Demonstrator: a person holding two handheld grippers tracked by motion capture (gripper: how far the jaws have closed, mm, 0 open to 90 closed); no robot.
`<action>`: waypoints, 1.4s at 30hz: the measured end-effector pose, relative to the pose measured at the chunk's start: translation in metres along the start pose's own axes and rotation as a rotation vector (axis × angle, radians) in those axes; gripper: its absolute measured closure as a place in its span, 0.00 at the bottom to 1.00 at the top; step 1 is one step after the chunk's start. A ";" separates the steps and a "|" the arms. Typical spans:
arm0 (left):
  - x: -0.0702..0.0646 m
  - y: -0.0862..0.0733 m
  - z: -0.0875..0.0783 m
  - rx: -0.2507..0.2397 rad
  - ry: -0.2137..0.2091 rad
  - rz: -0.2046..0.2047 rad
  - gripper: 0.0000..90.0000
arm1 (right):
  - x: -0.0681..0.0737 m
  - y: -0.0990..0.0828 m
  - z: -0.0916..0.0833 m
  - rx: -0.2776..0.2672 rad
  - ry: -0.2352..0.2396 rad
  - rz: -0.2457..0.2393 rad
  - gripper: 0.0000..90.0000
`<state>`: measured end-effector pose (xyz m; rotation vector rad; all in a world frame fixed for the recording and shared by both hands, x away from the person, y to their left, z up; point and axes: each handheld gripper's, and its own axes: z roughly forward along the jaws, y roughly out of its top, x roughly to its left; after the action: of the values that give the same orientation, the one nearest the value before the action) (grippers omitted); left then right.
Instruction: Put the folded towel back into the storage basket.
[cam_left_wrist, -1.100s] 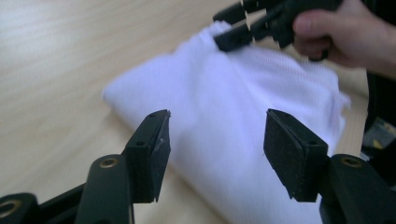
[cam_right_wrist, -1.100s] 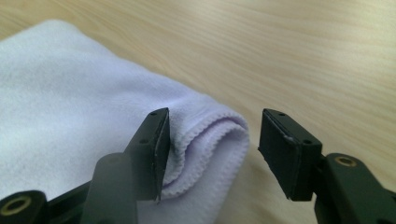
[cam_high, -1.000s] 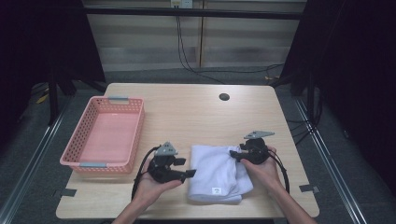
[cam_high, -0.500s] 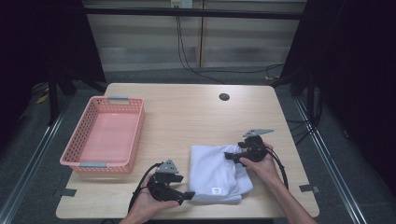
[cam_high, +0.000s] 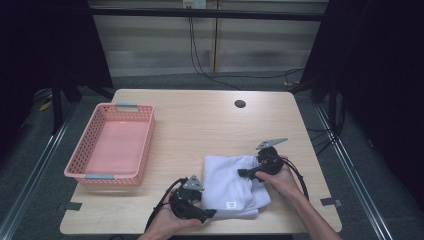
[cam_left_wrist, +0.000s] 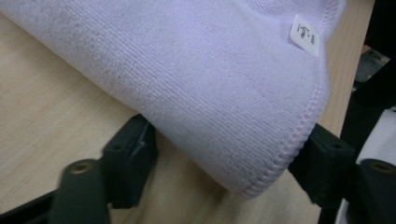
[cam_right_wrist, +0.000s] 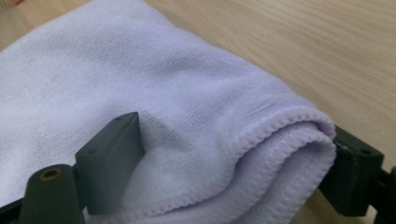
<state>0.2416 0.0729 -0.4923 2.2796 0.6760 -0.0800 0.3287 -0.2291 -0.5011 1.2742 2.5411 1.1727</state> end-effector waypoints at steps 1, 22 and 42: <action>0.000 0.000 0.000 0.001 -0.003 0.000 0.40 | 0.001 0.000 0.001 0.002 -0.001 -0.013 0.24; 0.004 0.008 -0.008 -0.026 -0.071 -0.004 0.80 | 0.009 0.007 -0.005 0.029 0.070 -0.007 0.77; 0.010 0.045 -0.039 -0.139 -0.097 -0.001 0.80 | 0.003 0.039 -0.039 -0.075 0.082 0.005 0.78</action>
<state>0.2666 0.0769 -0.4376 2.1275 0.6131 -0.1392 0.3385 -0.2366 -0.4467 1.2417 2.5246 1.3345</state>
